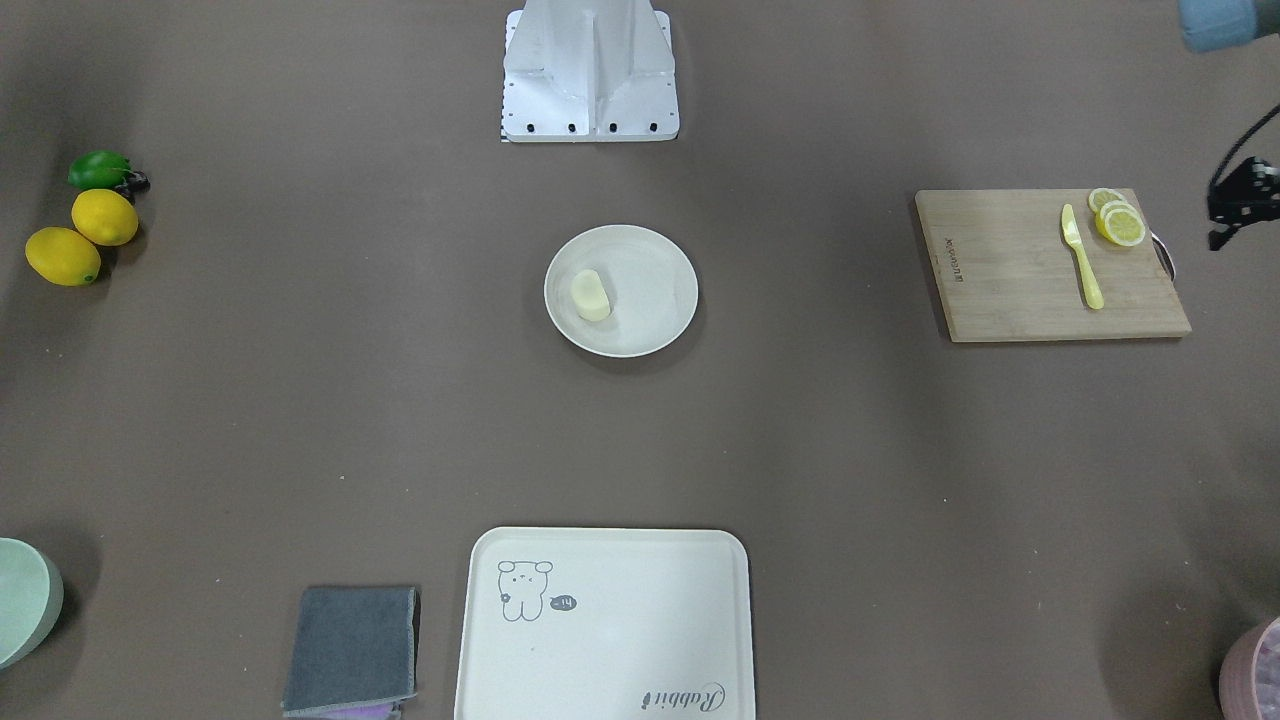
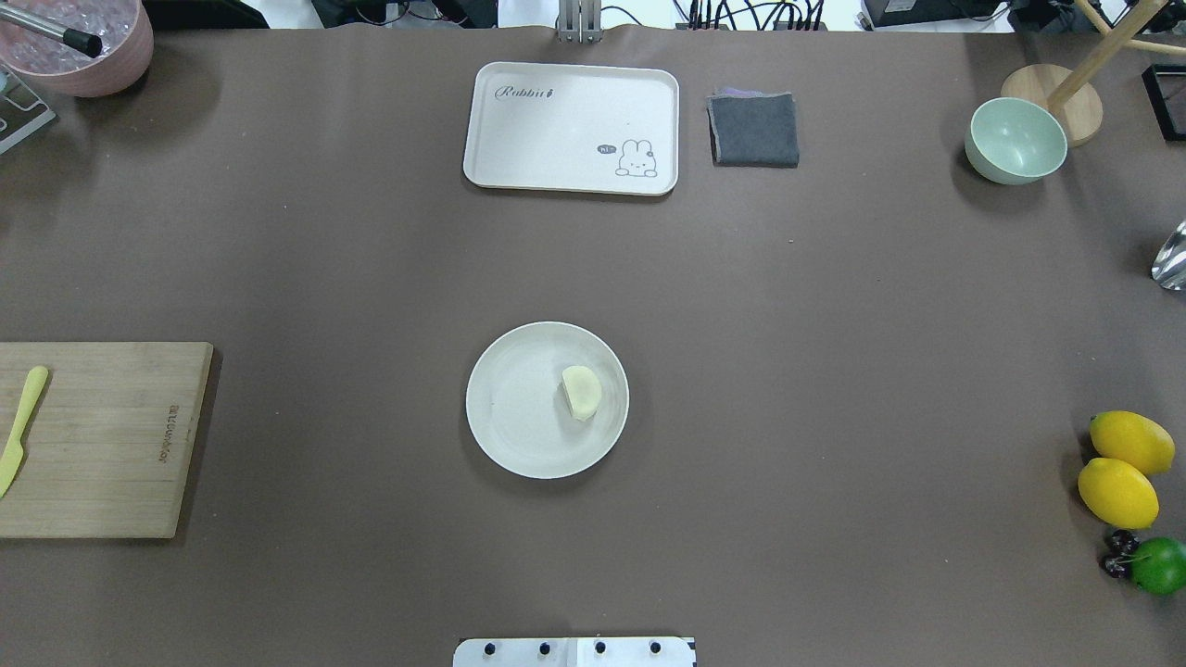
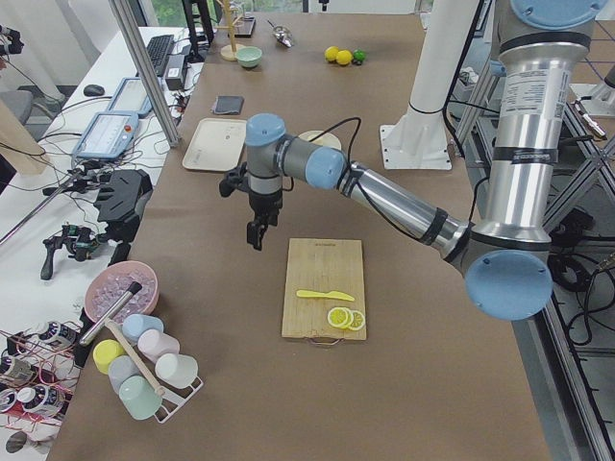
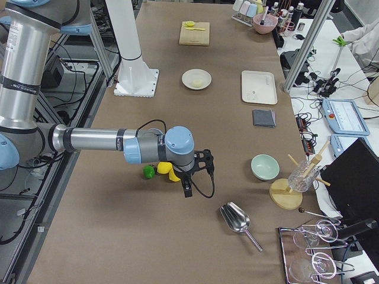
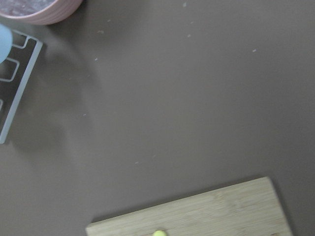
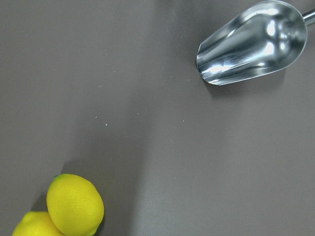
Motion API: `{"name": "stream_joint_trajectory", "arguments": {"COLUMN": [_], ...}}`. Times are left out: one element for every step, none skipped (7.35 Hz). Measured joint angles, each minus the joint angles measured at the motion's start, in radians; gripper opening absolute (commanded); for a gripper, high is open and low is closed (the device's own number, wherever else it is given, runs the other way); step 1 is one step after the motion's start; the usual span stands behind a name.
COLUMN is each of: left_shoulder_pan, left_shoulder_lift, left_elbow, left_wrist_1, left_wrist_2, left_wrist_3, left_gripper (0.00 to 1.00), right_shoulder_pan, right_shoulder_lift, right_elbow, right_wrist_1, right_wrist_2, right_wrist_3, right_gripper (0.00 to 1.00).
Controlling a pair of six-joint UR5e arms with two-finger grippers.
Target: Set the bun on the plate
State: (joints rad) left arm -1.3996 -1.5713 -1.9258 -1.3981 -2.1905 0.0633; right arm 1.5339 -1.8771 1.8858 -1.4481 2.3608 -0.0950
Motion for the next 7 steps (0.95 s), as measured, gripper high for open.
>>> {"name": "stream_joint_trajectory", "arguments": {"left_shoulder_pan": [-0.051,-0.094,-0.136,-0.16,-0.174,-0.183,-0.188], "left_shoulder_lift": [0.048,0.083,0.101,0.109,0.112,0.118,0.127], "left_elbow": [0.038,0.056,0.065,0.078,0.091,0.099,0.097], "left_wrist_1": [0.0,0.001,0.004,0.009,0.01,0.009,0.007], "left_wrist_2": [-0.011,-0.015,-0.021,-0.041,-0.074,-0.098,-0.106], "left_wrist_3": [0.061,0.085,0.093,0.094,0.093,0.092,0.092], "left_gripper": [0.97,0.97,0.97,0.97,0.97,0.97,0.97], "right_shoulder_pan": [0.001,0.001,0.002,0.003,0.003,0.006,0.01], "right_shoulder_lift": [-0.001,-0.002,-0.003,-0.003,-0.003,-0.004,-0.007], "right_elbow": [0.0,-0.001,-0.003,-0.007,-0.013,-0.019,-0.022], "right_wrist_1": [0.0,0.0,0.0,0.0,0.0,0.0,0.0], "right_wrist_2": [0.0,-0.001,-0.001,-0.001,-0.001,-0.002,-0.002], "right_wrist_3": [0.0,0.0,0.0,0.0,0.001,0.002,0.002], "right_gripper": [1.0,1.0,1.0,1.0,1.0,1.0,1.0]}}
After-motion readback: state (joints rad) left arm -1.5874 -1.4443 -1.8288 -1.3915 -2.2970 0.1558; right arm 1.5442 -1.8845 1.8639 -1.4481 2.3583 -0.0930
